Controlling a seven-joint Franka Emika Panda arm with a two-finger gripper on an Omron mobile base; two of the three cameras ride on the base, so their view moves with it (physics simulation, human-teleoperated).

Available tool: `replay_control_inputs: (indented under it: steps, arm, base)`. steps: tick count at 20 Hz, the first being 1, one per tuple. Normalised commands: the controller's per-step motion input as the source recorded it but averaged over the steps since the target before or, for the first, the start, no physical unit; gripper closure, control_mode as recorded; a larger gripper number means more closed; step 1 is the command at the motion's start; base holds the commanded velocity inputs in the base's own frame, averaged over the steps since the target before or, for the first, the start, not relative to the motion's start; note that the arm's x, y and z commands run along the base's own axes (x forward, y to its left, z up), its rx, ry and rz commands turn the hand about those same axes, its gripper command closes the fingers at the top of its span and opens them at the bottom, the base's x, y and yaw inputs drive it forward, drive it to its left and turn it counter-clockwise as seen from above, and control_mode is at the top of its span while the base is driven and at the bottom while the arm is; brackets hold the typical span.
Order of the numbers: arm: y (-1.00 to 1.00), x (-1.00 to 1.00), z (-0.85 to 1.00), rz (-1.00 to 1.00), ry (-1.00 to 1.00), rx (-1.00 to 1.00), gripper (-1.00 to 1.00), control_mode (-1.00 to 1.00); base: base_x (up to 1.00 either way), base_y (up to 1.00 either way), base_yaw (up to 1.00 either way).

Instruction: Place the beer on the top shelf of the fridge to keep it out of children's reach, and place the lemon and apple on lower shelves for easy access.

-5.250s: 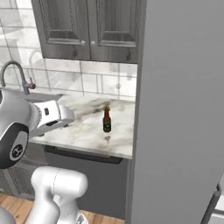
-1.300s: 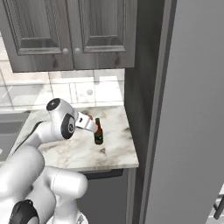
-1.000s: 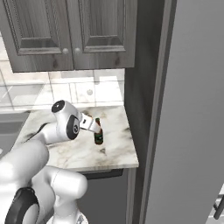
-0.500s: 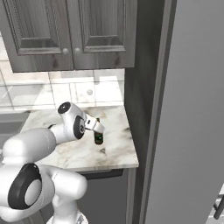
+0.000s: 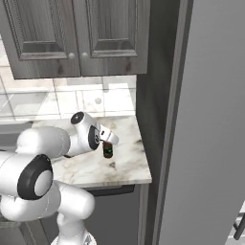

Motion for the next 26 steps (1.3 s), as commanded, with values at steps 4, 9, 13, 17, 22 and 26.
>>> replay_control_inputs:
  steps: [4, 9, 13, 17, 22, 26]
  arm:
    - [-0.02, 0.24, -0.18, 0.00, 0.00, 0.00, -1.00, -1.00]
    - [0.00, 0.26, -0.19, 0.00, 0.00, 0.00, 1.00, -1.00]
    - [-0.09, 0.24, -0.22, 0.00, 0.00, 0.00, 1.00, -1.00]
    - [-0.13, 0.16, -0.16, 0.00, 0.00, 0.01, 1.00, -1.00]
    - [0.00, 0.03, 0.00, 0.00, 0.00, 0.00, 1.00, -1.00]
    - [0.00, -0.49, 0.66, 0.02, -0.19, 0.00, 1.00, -1.00]
  base:
    - [0.00, 0.00, 0.00]
    - [0.00, 0.00, 0.00]
    - [0.00, 0.00, 0.00]
    - [0.00, 0.00, 0.00]
    - [0.00, 0.00, 0.00]
    - [0.00, 0.00, 0.00]
